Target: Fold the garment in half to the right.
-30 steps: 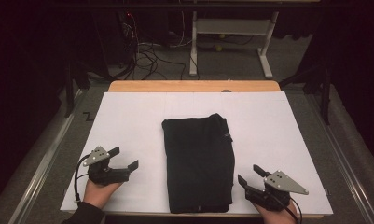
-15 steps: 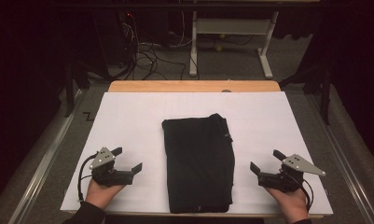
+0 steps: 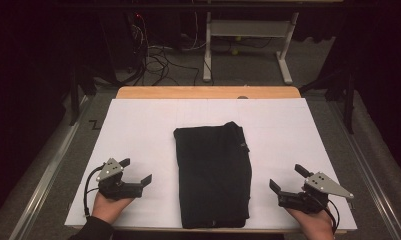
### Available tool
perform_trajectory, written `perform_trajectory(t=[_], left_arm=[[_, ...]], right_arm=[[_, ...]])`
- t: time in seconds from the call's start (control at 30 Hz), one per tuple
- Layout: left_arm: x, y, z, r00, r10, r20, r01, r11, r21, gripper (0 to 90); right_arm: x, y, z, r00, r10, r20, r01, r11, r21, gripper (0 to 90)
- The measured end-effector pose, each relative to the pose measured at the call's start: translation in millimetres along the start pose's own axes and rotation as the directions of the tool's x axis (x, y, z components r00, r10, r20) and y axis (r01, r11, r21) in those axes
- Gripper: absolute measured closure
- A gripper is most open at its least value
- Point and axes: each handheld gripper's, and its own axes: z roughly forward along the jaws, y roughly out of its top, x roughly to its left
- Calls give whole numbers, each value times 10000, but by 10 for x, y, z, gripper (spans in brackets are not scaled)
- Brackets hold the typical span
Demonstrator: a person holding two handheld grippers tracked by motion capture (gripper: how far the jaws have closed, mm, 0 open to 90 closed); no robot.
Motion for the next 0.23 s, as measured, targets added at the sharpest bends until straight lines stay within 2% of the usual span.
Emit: perform_trajectory(t=[0.23], left_arm=[[38,11,-62,9997,-138,-181,134,9997,-191,0]], right_arm=[[14,0,1,10000,-12,8,12,10000,-6,0]])
